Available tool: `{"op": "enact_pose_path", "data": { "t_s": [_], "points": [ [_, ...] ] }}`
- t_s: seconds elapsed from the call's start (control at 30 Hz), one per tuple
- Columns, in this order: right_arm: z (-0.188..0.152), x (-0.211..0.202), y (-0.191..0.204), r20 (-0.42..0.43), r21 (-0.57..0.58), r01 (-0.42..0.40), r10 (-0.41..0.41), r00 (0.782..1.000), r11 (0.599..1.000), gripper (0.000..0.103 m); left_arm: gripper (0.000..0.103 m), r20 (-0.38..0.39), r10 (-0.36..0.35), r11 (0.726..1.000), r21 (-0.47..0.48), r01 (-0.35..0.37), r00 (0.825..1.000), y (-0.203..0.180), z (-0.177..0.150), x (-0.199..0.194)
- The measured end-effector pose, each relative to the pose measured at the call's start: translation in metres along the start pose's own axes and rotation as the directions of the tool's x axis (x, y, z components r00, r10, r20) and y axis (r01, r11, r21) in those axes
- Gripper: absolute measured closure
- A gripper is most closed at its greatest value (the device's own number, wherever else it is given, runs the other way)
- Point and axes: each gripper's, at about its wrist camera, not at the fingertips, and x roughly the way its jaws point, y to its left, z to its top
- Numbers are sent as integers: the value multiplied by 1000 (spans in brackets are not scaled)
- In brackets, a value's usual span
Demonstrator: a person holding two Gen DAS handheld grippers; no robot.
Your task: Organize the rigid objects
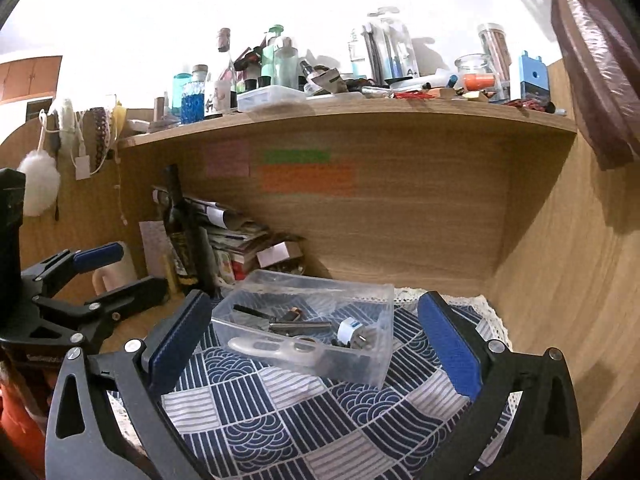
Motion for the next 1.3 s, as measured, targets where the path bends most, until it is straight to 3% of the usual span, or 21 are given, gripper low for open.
{"op": "enact_pose_path", "data": {
  "t_s": [1.3],
  "points": [
    [-2, -13, -2, 23, 18, -3, 3, 1000, 1000, 0, 0, 1, -27, 1000, -2, 27, 1000, -2, 2, 1]
  ]
}}
